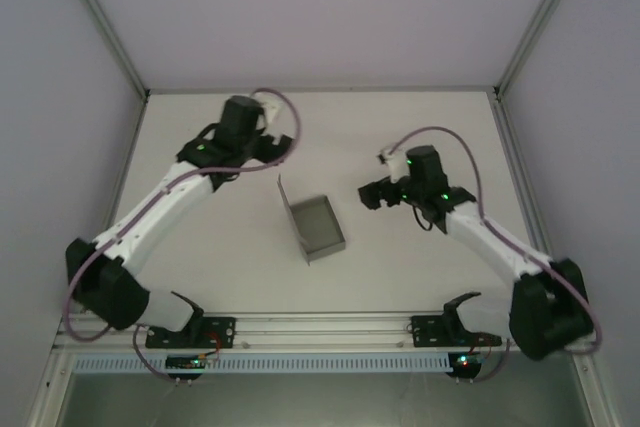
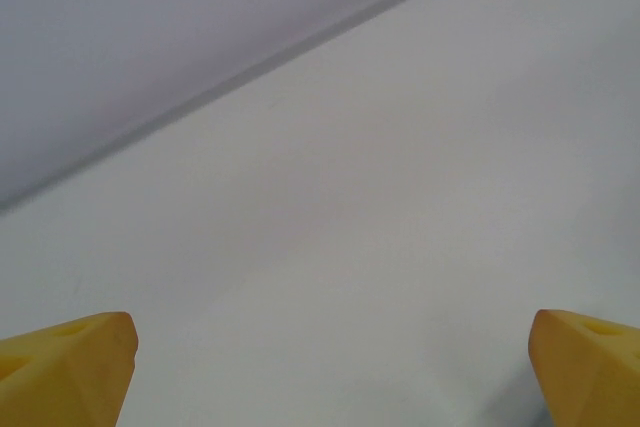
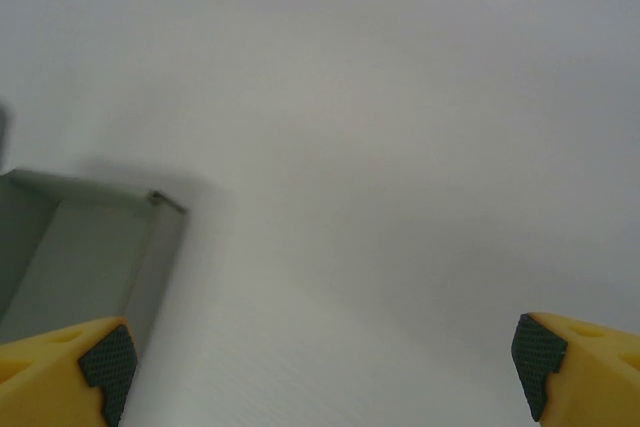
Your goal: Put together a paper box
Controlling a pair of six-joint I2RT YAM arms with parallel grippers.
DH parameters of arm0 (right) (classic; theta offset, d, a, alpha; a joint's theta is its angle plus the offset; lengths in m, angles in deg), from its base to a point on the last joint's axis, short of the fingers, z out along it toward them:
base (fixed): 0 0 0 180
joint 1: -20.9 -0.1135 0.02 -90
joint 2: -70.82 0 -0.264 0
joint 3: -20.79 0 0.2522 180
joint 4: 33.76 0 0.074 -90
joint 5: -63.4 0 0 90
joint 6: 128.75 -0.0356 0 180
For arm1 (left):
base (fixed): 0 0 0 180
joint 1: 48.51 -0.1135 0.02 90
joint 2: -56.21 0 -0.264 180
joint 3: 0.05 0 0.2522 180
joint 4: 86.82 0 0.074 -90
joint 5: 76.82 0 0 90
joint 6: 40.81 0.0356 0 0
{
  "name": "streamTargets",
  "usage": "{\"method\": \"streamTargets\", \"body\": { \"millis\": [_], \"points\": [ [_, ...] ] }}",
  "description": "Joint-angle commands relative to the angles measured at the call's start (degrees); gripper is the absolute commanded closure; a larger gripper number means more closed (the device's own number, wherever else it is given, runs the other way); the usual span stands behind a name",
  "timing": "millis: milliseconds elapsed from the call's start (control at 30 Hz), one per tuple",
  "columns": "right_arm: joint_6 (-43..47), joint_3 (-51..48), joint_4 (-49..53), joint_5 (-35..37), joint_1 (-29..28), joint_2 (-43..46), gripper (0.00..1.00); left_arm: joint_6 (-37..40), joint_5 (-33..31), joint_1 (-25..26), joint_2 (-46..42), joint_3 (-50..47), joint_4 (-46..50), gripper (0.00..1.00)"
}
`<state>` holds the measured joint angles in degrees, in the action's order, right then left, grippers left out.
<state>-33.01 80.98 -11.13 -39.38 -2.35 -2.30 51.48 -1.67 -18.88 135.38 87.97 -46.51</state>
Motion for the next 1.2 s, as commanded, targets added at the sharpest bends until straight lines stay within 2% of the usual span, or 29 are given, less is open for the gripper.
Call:
{"method": "streamTargets", "body": {
  "millis": [0, 100, 200, 267, 400, 467, 500, 533, 567, 600, 733, 800, 933, 1033, 1100, 1167],
  "points": [
    [22.6, 10.8, 7.1, -10.9, -4.7, -11.8, 0.01, -14.5, 2.1, -7.7, -3.4, -9.7, 0.2, 0.01],
    [35.4, 21.0, 15.4, -12.8, -8.2, -23.3, 0.01, -17.6, 2.7, -10.9, -6.7, -18.0, -0.3, 0.01],
    [44.0, 31.3, 24.1, -13.3, -10.9, -32.5, 0.01, -18.7, 2.4, -12.4, -10.4, -24.2, -1.1, 0.00],
    [47.0, 37.2, 28.5, -12.6, -12.8, -37.9, 0.05, -19.1, 2.8, -13.2, -12.3, -26.3, -0.7, 0.00],
    [46.4, 45.4, 31.7, -11.1, -14.0, -46.3, 0.12, -19.7, 2.7, -13.5, -15.0, -28.6, -1.0, 0.01],
    [45.7, 48.0, 33.1, -11.0, -14.0, -48.9, 0.20, -19.6, 2.3, -13.5, -15.4, -28.9, -1.5, 0.00],
    [45.2, 48.8, 33.0, -10.8, -14.0, -49.9, 0.27, -19.6, 2.1, -13.6, -15.4, -28.8, -1.5, 0.00],
    [44.3, 49.0, 32.3, -10.0, -14.1, -50.5, 0.37, -19.5, 2.1, -13.6, -15.2, -28.5, -1.4, 0.01],
    [43.3, 48.9, 31.4, -9.4, -14.3, -50.9, 0.50, -19.6, 1.8, -13.6, -14.9, -28.3, -1.0, 0.00],
    [42.0, 48.4, 30.0, -8.4, -14.3, -51.1, 0.56, -19.9, 1.3, -13.7, -14.7, -27.9, -0.6, 0.01],
    [34.2, 44.9, 23.3, -5.5, -14.1, -49.6, 0.65, -20.6, -0.2, -13.7, -14.1, -27.2, 0.4, 0.00],
    [28.6, 41.6, 18.0, -2.1, -14.0, -48.2, 0.73, -20.6, -0.1, -13.8, -14.2, -27.3, -0.3, 0.01],
    [18.1, 35.3, 12.4, 6.2, -14.0, -44.5, 0.81, -20.5, 0.0, -13.8, -13.9, -27.0, -1.0, 0.00],
    [8.5, 30.3, 10.4, 13.0, -14.1, -41.1, 0.81, -20.4, -0.3, -13.8, -13.4, -26.2, -1.3, 0.01],
    [0.4, 28.1, 11.7, 19.7, -14.2, -39.0, 0.81, -20.6, -0.4, -13.8, -13.0, -26.0, -1.8, 0.00],
    [-12.4, 27.8, 16.4, 27.8, -14.8, -37.5, 0.82, -20.9, -0.4, -13.8, -12.3, -25.6, -2.2, 0.01]
  ]
}}
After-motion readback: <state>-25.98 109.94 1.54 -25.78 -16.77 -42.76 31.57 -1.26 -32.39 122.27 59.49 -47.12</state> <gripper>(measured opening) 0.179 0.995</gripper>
